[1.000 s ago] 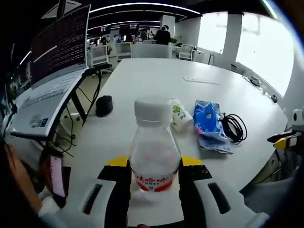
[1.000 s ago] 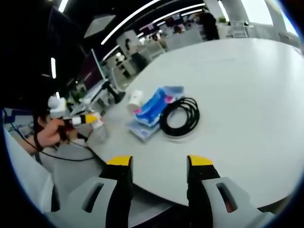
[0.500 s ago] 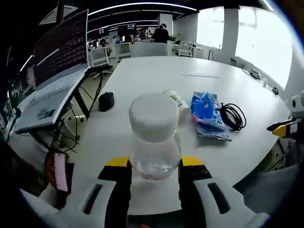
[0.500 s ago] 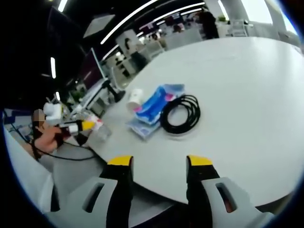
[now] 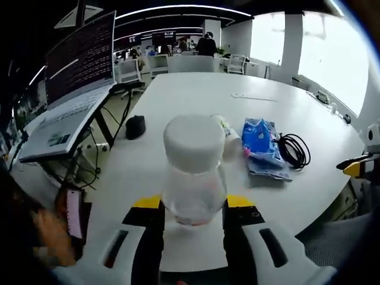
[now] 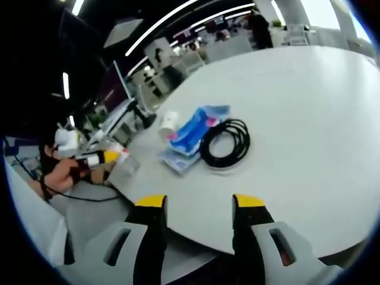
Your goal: Arrange the tabletop items into an orderly group along one side of the table until the central work area is clear of visible clutter.
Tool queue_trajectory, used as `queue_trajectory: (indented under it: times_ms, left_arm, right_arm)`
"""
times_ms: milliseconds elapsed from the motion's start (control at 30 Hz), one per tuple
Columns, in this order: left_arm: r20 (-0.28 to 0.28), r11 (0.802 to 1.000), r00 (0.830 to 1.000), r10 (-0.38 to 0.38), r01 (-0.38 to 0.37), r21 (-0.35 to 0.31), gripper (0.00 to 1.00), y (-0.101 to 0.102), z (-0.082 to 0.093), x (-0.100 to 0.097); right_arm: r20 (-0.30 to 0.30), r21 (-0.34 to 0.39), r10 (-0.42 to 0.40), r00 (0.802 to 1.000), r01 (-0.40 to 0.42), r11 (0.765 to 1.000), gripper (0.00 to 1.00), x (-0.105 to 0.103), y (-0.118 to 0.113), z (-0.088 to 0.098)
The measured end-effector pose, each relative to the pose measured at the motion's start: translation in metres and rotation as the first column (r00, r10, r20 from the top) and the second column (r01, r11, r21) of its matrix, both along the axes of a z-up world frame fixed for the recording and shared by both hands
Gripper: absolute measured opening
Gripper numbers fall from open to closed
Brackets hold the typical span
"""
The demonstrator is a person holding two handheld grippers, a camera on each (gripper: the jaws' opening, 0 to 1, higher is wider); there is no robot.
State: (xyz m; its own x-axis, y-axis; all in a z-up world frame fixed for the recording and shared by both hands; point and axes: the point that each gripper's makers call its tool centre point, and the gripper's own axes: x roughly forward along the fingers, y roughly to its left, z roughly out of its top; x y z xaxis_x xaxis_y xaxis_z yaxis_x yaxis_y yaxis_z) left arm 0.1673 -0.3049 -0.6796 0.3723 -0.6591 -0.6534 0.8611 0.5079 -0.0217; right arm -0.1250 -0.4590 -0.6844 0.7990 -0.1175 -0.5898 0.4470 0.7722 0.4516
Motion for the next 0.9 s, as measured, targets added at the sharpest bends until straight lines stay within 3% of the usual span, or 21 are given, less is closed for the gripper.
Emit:
queue_trajectory:
  times_ms: [567, 900]
  left_arm:
    - [-0.013, 0.998, 0.998, 0.054, -0.054, -0.012, 0.37, -0.027, 0.004, 0.018]
    - [-0.015, 0.996, 0.996, 0.086, -0.086, -0.031, 0.37, -0.055, 0.004, 0.039]
  right_arm:
    - [-0.003, 0.005, -0.007, 1.000, 0.007, 1.000, 0.42, -0.002, 0.001, 0.000]
    - [-0.004, 0.008, -0.015, 1.000, 0.015, 1.000, 0.41, -0.003, -0.003, 0.000]
